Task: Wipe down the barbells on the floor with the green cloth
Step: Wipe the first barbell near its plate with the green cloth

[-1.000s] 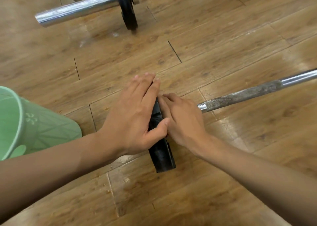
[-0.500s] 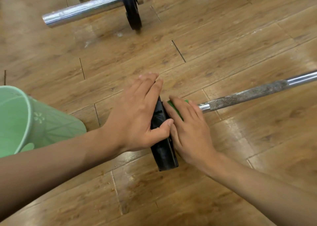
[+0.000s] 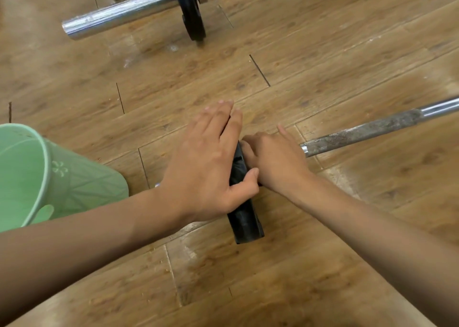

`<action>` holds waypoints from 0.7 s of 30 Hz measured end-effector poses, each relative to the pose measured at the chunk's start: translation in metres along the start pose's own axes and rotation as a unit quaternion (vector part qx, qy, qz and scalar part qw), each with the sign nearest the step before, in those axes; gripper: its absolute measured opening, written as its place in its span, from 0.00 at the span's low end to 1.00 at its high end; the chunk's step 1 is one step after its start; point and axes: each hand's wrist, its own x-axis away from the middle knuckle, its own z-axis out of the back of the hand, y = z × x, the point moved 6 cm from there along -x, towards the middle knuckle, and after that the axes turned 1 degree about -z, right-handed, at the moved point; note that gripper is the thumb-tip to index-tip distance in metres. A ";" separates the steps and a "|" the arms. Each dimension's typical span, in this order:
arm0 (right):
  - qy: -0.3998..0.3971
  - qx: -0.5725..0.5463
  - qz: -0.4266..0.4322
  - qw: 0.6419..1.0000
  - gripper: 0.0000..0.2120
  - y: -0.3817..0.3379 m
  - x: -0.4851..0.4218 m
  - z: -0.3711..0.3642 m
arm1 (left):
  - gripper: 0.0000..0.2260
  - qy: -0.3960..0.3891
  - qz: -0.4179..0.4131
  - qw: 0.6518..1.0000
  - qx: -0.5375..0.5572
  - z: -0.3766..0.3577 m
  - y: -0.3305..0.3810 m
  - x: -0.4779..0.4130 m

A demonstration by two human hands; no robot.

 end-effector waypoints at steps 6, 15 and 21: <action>0.096 -0.018 0.076 0.992 0.22 -0.001 0.060 -0.015 | 0.40 0.014 -0.037 0.999 -0.011 0.003 0.005 0.012; 0.088 0.032 0.035 0.995 0.25 -0.003 0.021 -0.006 | 0.42 -0.015 -0.048 0.998 -0.049 0.004 0.009 0.008; 0.048 0.010 0.030 0.998 0.24 0.000 0.030 -0.008 | 0.40 0.020 -0.048 0.998 -0.028 0.000 0.019 0.013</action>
